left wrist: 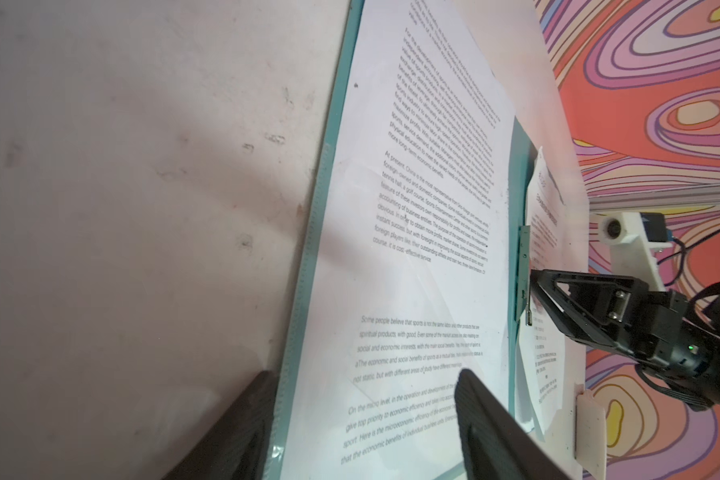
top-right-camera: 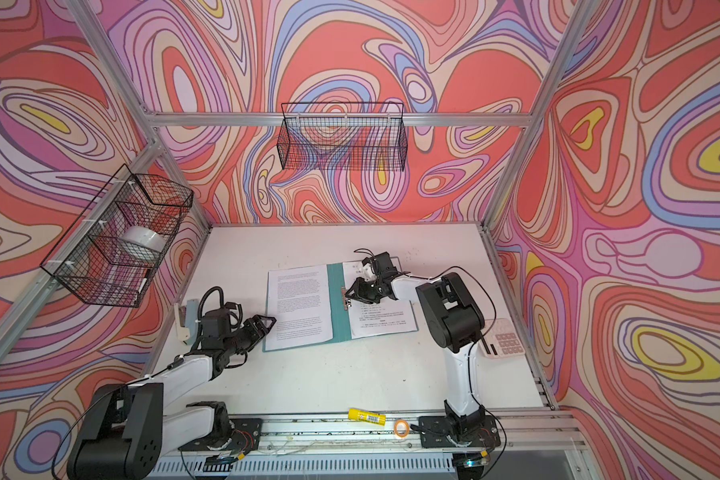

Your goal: Put the files into the folder

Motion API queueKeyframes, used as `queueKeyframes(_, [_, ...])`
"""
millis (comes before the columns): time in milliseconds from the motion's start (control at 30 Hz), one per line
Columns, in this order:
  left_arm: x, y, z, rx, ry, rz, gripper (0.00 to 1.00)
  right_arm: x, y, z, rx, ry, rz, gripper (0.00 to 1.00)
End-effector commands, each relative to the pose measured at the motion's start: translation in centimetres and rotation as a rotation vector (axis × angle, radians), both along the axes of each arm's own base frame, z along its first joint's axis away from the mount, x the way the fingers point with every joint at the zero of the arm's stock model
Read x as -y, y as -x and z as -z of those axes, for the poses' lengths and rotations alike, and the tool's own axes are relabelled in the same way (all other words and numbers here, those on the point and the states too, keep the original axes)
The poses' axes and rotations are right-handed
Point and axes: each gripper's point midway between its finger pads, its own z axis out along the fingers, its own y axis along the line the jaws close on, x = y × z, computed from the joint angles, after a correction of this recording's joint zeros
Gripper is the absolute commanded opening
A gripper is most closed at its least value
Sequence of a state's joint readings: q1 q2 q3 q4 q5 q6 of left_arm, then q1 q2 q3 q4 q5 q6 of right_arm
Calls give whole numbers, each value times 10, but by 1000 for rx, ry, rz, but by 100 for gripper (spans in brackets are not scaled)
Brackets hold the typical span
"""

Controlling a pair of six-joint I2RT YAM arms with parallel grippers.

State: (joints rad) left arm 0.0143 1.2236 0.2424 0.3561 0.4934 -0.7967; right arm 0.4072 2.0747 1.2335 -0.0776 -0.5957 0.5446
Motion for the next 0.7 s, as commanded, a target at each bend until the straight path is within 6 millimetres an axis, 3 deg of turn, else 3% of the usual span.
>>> queueKeyframes(0, [31, -14, -39, 151, 174, 116, 67, 3, 45, 56, -199, 81, -28, 30])
queueKeyframes(200, [38, -32, -54, 237, 271, 124, 65, 3, 48, 60, -214, 77, -24, 29])
queueKeyframes(400, [41, -41, -56, 254, 313, 130, 61, 3, 49, 59, -220, 72, -16, 29])
queueKeyframes(567, [41, -42, -70, 264, 288, 137, 61, 1, 45, 48, -205, 56, -7, 30])
queueKeyframes(667, [39, -44, -83, 253, 238, 150, 56, -1, 41, 39, -195, 41, -2, 31])
